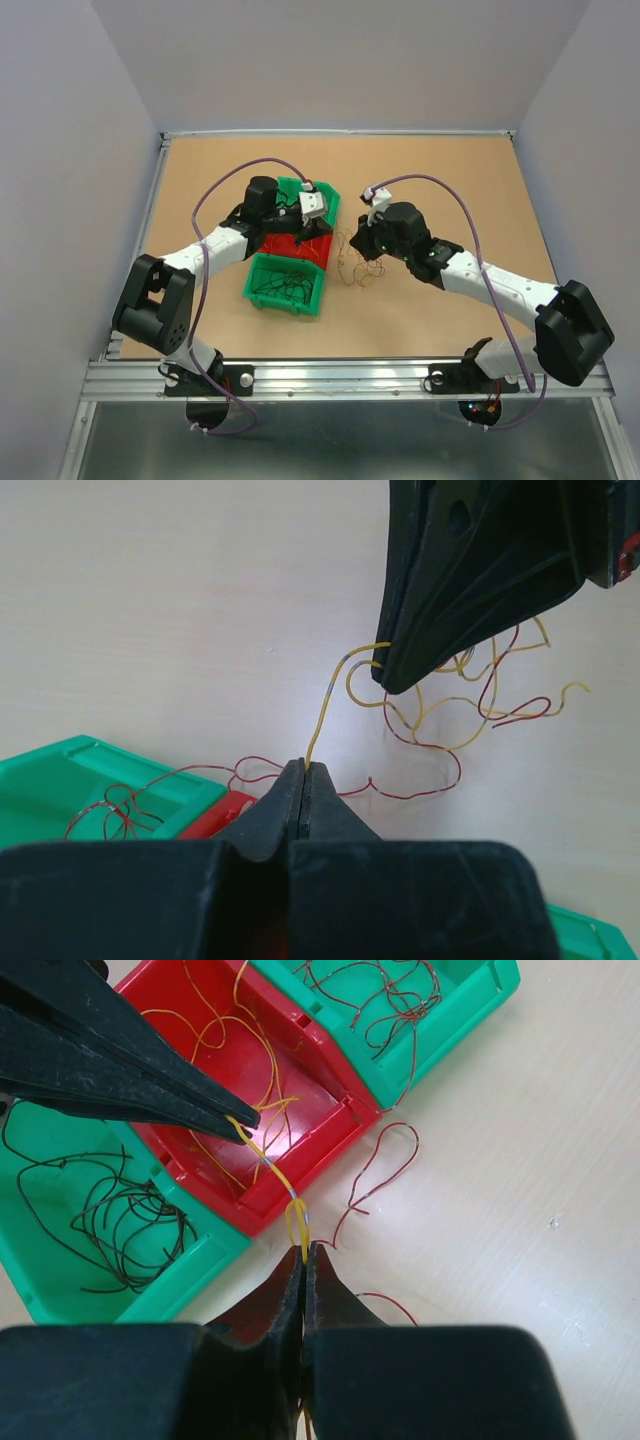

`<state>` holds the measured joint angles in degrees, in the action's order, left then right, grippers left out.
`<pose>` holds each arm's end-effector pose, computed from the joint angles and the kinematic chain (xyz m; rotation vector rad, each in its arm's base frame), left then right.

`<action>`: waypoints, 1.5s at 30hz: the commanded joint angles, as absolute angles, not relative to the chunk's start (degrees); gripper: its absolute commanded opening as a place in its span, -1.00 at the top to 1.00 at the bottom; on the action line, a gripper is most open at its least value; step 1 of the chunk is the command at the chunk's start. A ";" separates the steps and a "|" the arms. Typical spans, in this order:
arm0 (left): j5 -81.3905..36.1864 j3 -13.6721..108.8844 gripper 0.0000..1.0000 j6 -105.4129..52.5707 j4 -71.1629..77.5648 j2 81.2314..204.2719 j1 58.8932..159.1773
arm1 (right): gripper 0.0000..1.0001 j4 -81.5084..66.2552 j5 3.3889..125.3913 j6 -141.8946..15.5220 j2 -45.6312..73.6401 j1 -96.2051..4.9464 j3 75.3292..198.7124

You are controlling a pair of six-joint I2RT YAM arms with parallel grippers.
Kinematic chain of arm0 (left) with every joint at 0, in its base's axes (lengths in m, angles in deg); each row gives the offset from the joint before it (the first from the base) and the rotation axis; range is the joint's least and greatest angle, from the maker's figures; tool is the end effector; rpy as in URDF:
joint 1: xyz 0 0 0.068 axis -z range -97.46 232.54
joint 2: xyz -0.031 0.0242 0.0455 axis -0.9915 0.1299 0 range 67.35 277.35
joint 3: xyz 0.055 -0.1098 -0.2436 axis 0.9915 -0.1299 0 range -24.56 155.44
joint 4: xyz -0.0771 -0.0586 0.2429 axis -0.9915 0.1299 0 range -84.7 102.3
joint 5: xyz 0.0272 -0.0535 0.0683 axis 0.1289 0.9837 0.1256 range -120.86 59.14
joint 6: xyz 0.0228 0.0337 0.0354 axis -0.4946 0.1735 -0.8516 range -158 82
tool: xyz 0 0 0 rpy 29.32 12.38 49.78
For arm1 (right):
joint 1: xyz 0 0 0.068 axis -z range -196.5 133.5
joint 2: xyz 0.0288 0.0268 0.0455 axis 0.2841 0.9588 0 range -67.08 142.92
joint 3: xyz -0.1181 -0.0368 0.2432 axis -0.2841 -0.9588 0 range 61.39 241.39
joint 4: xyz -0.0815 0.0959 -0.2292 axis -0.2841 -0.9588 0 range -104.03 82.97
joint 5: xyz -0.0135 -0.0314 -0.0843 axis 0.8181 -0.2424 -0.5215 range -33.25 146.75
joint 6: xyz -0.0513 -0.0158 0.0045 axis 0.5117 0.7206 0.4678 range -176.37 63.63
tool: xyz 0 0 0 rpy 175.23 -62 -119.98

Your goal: Untangle the cables

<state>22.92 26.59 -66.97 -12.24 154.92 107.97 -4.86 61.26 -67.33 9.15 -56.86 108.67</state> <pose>0.2871 -0.1683 0.2493 1.3504 1.2535 -0.8398 0.2257 0.1953 0.2547 -0.5812 2.0153 0.6332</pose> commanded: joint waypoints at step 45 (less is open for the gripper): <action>33.21 24.74 1.00 -53.29 -21.50 141.70 101.17 | -0.57 19.33 57.11 -64.54 19.75 -57.46 106.47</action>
<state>31.00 24.63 -54.32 -19.67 144.27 100.91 14.14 58.64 -65.39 17.56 -57.08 102.36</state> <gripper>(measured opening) 0.025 0.837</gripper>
